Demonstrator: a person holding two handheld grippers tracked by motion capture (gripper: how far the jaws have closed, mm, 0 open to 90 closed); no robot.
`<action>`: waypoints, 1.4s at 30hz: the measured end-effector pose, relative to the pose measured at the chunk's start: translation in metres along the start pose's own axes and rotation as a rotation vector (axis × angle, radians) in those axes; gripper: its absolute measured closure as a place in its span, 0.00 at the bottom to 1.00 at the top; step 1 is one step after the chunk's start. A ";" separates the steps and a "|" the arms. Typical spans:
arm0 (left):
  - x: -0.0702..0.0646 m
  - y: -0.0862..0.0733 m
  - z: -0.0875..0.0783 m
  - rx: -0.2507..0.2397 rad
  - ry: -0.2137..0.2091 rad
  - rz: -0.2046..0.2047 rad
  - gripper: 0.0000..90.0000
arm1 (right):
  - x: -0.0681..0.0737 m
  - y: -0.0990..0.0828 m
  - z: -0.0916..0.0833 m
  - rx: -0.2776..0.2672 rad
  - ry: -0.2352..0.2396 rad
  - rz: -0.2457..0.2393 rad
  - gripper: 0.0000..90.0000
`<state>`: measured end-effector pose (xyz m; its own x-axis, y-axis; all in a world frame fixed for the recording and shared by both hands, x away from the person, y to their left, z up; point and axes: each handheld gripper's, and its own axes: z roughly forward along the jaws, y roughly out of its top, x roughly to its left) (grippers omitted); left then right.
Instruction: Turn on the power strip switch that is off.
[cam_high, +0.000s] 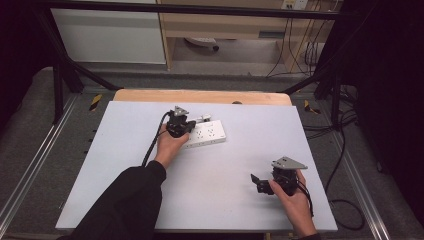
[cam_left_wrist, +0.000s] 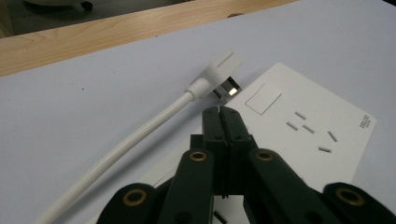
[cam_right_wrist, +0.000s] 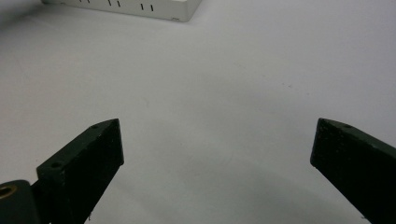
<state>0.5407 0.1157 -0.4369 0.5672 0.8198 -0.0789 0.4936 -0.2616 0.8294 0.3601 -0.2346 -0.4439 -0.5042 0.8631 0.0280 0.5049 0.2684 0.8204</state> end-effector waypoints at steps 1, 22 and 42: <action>0.000 0.000 0.000 -0.002 -0.002 -0.003 1.00 | 0.000 0.000 0.000 -0.001 0.000 -0.002 0.03; -0.002 -0.001 0.005 0.003 -0.014 0.005 1.00 | 0.000 0.000 0.000 0.000 0.003 0.009 0.03; 0.007 -0.004 0.003 0.014 -0.039 -0.020 1.00 | 0.000 0.000 0.000 0.005 0.004 0.001 0.03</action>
<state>0.5444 0.1207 -0.4422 0.5823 0.8045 -0.1171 0.5138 -0.2526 0.8199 0.3602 -0.2345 -0.4444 -0.5065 0.8616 0.0314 0.5091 0.2695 0.8174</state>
